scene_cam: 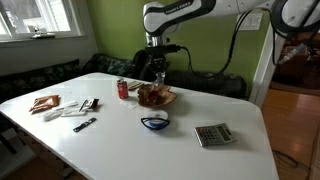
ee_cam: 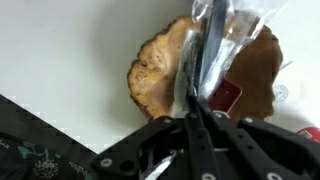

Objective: Pick up the black cutlery in the clear plastic from the brown bowl and place them on the bottom right side of the table

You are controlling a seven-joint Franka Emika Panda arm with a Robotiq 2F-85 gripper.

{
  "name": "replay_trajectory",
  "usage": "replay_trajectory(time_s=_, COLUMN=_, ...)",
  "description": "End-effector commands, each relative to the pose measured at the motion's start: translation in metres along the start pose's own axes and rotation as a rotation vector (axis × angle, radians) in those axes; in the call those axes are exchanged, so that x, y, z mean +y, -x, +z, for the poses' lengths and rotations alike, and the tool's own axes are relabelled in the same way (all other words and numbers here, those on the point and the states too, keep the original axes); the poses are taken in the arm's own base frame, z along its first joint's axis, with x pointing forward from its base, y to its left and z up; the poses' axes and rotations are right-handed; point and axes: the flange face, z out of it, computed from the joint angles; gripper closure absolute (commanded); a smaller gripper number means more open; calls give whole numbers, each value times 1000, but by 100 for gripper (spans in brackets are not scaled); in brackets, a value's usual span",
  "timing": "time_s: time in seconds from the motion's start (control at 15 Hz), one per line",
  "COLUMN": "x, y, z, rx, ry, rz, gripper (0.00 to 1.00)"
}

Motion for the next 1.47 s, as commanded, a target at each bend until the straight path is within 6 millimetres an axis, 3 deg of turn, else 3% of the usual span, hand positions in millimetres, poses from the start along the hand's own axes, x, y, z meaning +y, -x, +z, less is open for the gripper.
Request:
replay_trajectory(time_s=0.0, x=23, y=24, z=2, rx=-74, ry=110, rz=-98, gripper=99)
replay_trajectory(time_s=0.47, x=62, y=71, z=32, rx=-238, ry=241, rz=32, gripper=99)
replay_trajectory(time_s=0.67, x=77, y=84, z=40, rx=-245, ry=221, rz=65, gripper=99)
replay_trajectory(time_s=0.73, x=60, y=66, z=42, rx=-232, ry=237, rz=47, gripper=96)
replay_trajectory(time_s=1.0, x=71, y=77, z=40, rx=-241, ry=240, rz=48, gripper=96)
replay_trajectory(time_s=1.27, x=75, y=75, z=37, rx=-231, ry=250, rz=57, gripper=99)
replay_trajectory(time_s=1.4, x=92, y=71, z=32, rx=-213, ry=305, rz=17, gripper=99)
